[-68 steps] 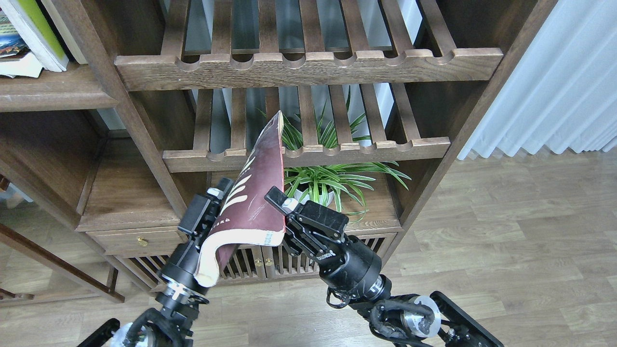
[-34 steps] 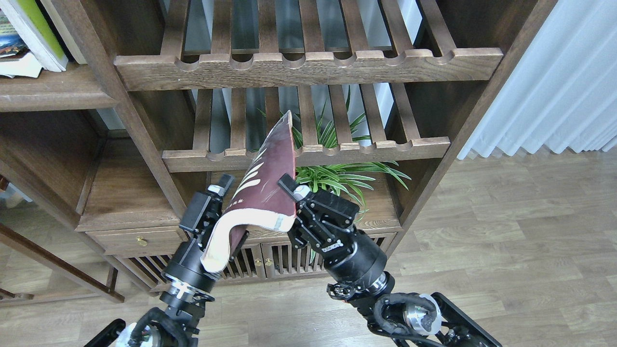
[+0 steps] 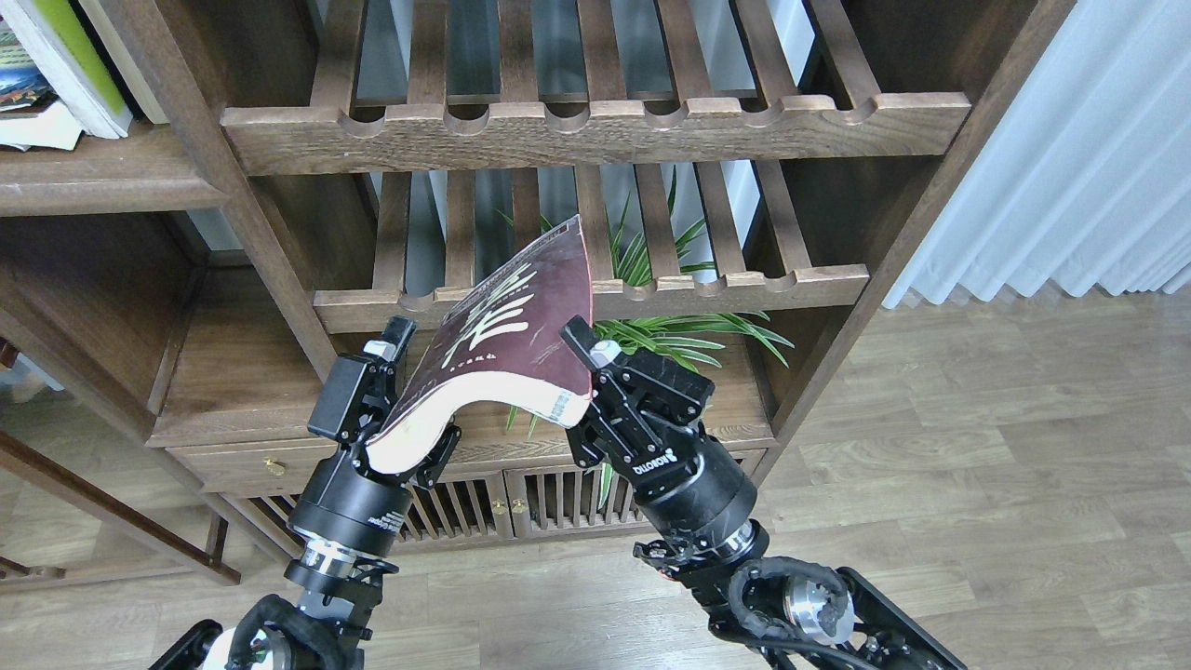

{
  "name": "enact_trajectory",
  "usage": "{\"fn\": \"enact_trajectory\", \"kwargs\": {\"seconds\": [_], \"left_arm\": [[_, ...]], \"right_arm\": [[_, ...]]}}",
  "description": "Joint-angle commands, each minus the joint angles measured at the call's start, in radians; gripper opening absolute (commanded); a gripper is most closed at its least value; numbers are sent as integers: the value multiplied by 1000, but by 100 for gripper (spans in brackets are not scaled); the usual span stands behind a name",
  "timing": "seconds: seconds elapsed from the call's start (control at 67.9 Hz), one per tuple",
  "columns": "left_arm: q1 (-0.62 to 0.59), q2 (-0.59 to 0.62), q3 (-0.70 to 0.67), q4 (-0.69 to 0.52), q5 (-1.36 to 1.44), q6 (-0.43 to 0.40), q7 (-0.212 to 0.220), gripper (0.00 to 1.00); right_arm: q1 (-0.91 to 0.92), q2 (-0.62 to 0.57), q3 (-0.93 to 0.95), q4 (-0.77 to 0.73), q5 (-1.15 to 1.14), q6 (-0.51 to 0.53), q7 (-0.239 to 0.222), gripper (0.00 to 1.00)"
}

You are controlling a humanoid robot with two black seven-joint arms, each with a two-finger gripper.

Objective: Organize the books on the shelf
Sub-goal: 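Hold the maroon book with both grippers and straighten it upright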

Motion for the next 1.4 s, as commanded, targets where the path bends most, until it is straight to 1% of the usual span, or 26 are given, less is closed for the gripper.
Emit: {"fn": "enact_trajectory", "kwargs": {"seconds": [0.0,0.162,0.221,0.471,0.56,0.575,0.604,0.619,0.648,0.692,0.781,0.796,0.825,0.84,0.855,0.869,0.928,1.09,1.238,1.267,1.282,1.311,1.326,1.341,1.37,1.385], "left_arm": [[-24,-18,2,3,3,0,2,98],[-41,-38,3,9,5,0,4,95],[-44,-40,3,12,5,0,4,92],[-47,-40,-9,20,3,0,-1,74],[-47,-35,-14,34,-1,0,-4,60],[-47,-34,-15,38,-1,0,-4,56],[-47,-32,-15,41,-1,0,-4,53],[-47,-29,-15,50,-1,0,-4,46],[-47,-29,-15,54,-1,0,-4,44],[-45,-27,-15,55,-3,0,-4,37],[-45,-20,-14,55,-3,0,-5,29],[-45,-18,-14,57,-3,0,-5,25],[-45,-17,-14,57,-3,0,-7,21],[-45,-17,-14,58,-4,0,-7,16],[-45,-17,-15,58,-4,0,-7,15],[-44,-17,-15,58,-4,0,-7,11],[-42,-17,-15,58,-12,0,-7,6],[-36,3,-14,58,-14,0,-4,1],[-32,68,-17,55,-15,0,7,0],[-27,88,-21,54,-15,0,8,0],[-13,119,-28,46,-14,0,10,0],[-10,140,-29,41,-14,0,10,0],[-9,146,-29,41,-14,0,10,0],[-7,161,-29,38,-14,0,10,0],[-5,175,-29,37,-14,0,10,0],[-5,192,-29,34,-14,0,10,0]], "right_arm": [[-1,0,-4,0,-4,-1,0,1],[-1,0,-6,0,-9,-1,0,1],[-1,0,-6,0,-9,-1,0,1],[-3,0,-6,0,-10,-1,0,1],[-3,0,-6,0,-10,-1,0,1],[-3,0,-6,0,-10,-1,0,1],[-3,0,-6,0,-10,-1,0,1],[-3,0,-11,0,-10,-1,0,1],[-3,0,-14,0,-10,-1,0,1],[-3,0,-20,0,-10,-1,0,1],[-4,0,-20,0,-16,-1,0,1],[-4,0,-20,0,-18,-1,0,1],[-4,0,-20,0,-21,-1,0,1],[-4,0,-20,0,-22,-1,0,1],[-4,0,-20,0,-24,-1,0,1],[-4,0,-20,0,-24,-1,0,1],[-4,0,-21,0,-26,-1,0,1],[-8,0,-21,0,-35,-1,0,1],[-9,0,-23,0,-59,-1,0,4],[-9,0,-24,0,-71,-1,0,7],[-9,0,-33,-6,-105,-1,0,22],[-9,0,-34,-11,-134,-1,0,29],[-9,0,-34,-12,-145,-1,0,31],[-9,0,-34,-14,-169,-1,0,35],[-9,0,-35,-15,-190,-1,0,38],[-9,0,-35,-15,-215,-1,0,40]]}}
